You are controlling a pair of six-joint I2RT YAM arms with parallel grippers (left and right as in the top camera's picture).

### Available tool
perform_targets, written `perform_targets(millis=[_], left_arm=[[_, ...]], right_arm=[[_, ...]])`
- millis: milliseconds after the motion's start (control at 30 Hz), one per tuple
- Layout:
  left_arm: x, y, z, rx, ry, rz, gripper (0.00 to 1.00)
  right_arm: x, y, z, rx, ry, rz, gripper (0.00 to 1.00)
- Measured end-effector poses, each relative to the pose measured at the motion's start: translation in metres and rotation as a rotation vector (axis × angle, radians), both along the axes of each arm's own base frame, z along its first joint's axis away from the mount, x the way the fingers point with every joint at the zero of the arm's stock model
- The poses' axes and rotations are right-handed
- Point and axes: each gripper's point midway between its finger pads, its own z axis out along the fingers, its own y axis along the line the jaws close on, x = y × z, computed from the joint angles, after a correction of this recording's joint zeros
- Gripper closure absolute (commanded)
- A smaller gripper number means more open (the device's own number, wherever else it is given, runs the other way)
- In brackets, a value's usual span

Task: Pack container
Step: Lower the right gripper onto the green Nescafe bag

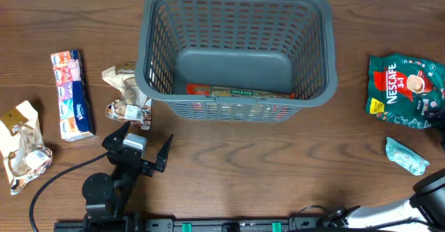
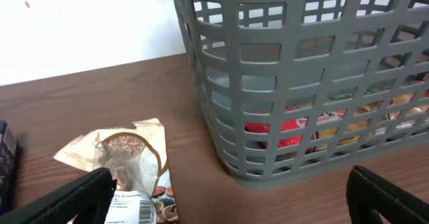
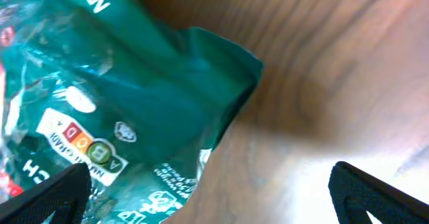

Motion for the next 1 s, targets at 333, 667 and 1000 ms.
perform_targets(millis=[333,667,1000], left_arm=[[0.0,0.0,0.0,0.0,0.0,0.0,0.01],[0.0,0.0,0.0,0.0,0.0,0.0,0.01],[0.0,0.0,0.0,0.0,0.0,0.0,0.01]], right_arm=[[0.005,-0.003,0.003,-0.02,-0.023,0.018,0.01],[0.004,0.0,-0.034,0.045,0.009,0.025,0.01],[0.018,0.003,-0.036,0.054,-0.065,0.096,0.67]])
